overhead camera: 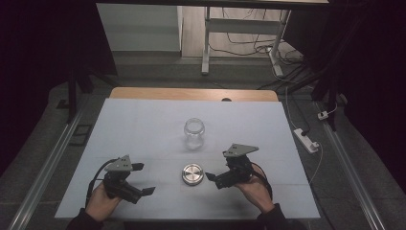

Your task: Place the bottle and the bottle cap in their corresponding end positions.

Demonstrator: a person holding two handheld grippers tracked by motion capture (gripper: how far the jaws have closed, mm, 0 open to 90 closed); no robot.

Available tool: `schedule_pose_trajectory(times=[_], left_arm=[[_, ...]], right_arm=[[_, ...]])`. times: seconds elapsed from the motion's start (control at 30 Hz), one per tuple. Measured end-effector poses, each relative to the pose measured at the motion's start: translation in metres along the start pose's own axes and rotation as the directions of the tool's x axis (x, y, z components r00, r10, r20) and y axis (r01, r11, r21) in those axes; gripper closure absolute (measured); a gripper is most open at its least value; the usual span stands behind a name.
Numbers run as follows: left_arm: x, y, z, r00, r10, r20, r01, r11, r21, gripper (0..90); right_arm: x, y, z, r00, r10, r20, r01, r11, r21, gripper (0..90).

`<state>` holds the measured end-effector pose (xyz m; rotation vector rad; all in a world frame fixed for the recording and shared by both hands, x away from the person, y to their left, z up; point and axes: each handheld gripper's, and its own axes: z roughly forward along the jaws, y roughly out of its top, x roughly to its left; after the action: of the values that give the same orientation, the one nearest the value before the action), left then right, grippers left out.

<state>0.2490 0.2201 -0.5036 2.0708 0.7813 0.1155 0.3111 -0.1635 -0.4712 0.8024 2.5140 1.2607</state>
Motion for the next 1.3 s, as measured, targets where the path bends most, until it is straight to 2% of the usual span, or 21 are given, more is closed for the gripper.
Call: schedule_pose_trajectory(times=[0.33, 0.63, 0.97, 1.3], left_arm=[[0.004, -0.022, -0.028, 0.9966, -0.063, -0.053, 0.061, 0.9977, -0.031, 0.0], [0.008, -0.04, -0.048, 0.989, -0.114, -0.094, 0.109, 0.9923, -0.059, 0.0], [0.007, -0.054, -0.062, 0.9793, -0.15, -0.135, 0.141, 0.9872, -0.075, 0.0], [0.005, -0.064, -0.068, 0.9691, -0.171, -0.177, 0.161, 0.9842, -0.074, 0.0]], right_arm=[[-0.008, -0.022, -0.027, 0.9977, 0.035, 0.059, -0.035, 0.999, 0.0, 0.0], [-0.015, -0.041, -0.052, 0.9903, 0.078, 0.115, -0.077, 0.997, -0.014, 0.0], [-0.021, -0.064, -0.08, 0.9737, 0.126, 0.19, -0.123, 0.992, -0.03, 0.0], [-0.025, -0.091, -0.103, 0.9459, 0.184, 0.267, -0.18, 0.983, -0.04, 0.0]])
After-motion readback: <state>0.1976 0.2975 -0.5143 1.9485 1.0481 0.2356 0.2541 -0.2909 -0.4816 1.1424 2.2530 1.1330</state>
